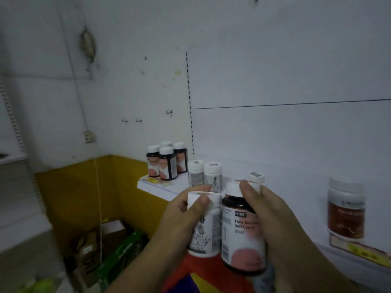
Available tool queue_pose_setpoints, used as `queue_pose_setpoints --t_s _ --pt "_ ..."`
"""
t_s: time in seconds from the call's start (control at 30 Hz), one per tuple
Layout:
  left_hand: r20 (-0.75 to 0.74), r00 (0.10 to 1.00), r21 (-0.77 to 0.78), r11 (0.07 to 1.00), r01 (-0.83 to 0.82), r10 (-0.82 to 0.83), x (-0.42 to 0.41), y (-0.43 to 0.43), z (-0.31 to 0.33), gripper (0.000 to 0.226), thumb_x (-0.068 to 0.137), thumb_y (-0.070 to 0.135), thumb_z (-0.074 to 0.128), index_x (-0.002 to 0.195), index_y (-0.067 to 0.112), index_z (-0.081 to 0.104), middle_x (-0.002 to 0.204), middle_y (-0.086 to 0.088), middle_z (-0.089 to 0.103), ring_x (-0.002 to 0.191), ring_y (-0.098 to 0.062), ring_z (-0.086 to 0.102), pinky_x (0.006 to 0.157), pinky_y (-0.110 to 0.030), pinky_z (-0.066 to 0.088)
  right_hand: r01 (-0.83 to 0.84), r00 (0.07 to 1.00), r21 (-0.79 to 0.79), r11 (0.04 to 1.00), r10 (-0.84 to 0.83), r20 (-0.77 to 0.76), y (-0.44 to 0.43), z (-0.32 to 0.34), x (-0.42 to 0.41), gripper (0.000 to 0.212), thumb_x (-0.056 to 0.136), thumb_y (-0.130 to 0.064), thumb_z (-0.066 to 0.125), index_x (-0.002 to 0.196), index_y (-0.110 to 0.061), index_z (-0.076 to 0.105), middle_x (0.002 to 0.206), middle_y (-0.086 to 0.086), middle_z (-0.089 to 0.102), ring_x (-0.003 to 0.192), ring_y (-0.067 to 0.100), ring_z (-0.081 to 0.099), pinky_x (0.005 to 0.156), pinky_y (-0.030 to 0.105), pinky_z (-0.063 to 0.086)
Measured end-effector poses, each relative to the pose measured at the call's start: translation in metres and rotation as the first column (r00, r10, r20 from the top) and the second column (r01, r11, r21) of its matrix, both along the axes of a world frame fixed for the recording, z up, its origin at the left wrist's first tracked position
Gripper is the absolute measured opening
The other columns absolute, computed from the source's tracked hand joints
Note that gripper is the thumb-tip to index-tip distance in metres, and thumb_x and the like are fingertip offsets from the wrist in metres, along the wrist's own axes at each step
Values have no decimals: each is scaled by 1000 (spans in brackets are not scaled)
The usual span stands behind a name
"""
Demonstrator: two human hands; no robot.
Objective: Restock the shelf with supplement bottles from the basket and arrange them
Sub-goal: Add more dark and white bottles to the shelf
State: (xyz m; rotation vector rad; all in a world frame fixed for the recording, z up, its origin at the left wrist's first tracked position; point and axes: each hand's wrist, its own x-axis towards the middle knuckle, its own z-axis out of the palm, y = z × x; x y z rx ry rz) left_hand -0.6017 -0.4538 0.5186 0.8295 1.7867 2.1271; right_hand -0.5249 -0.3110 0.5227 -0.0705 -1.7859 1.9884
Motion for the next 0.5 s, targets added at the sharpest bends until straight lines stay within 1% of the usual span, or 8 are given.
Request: queue_pose_setpoints --t_s 0.07,0.1,0.17,0.23,0.3,0.37,0.43,0.5 --pt "-82 996 -13 999 -47 46 -29 -1 20 45 56 53 73 95 31 70 102 -8 75 98 -28 70 87 -51 54 -35 998 34 999 37 -58 5 22 -28 60 51 -62 67 97 -24 68 97 6 75 92 27 71 88 52 53" --pt "-117 991 -17 998 -63 61 -43 -2 29 47 56 53 71 98 31 69 104 -7 74 98 -27 70 86 -50 54 -42 996 68 997 47 -76 6 34 -43 57 50 -61 67 94 -24 68 93 6 76 88 27 72 84 51 55" --pt "-180 979 -15 995 -98 93 -71 -5 44 55 55 55 68 103 28 67 105 -8 73 98 -26 70 83 -45 57 -35 992 147 988 53 -118 7 56 -73 55 51 -61 66 90 -23 68 87 4 76 80 23 73 74 43 58" --pt "-221 968 3 993 -120 118 -100 -6 59 56 56 54 67 103 24 67 102 -9 74 94 -25 71 78 -39 60 -5 987 228 974 42 -156 4 78 -102 55 52 -63 64 89 -23 66 82 0 76 73 17 73 65 35 58" --pt "-252 958 -7 990 -143 137 -129 -7 76 54 59 55 64 103 23 67 97 -9 74 89 -25 72 73 -38 60 58 983 304 951 -1 -186 3 97 -135 48 60 -66 62 82 -24 64 74 -4 75 65 13 72 58 31 57" --pt "-304 940 -13 986 -166 155 -165 -8 93 51 62 55 60 102 24 66 96 -6 73 88 -22 71 69 -33 59 166 970 337 927 -92 -224 6 116 -172 40 72 -64 57 78 -25 60 69 -5 72 60 9 70 52 25 52" --pt "-371 912 -3 982 -191 176 -204 -11 111 50 64 54 58 103 24 65 96 -1 73 88 -15 70 69 -25 57 285 944 364 887 -194 -266 14 135 -209 42 77 -63 53 87 -22 59 76 -8 68 63 7 67 53 21 46" --pt "-411 893 21 981 -191 182 -246 -13 125 48 61 54 61 99 26 66 89 5 73 83 -7 70 67 -19 56 338 930 394 854 -241 -276 23 148 -245 45 78 -59 56 93 -17 61 77 -8 66 61 4 64 53 20 43"
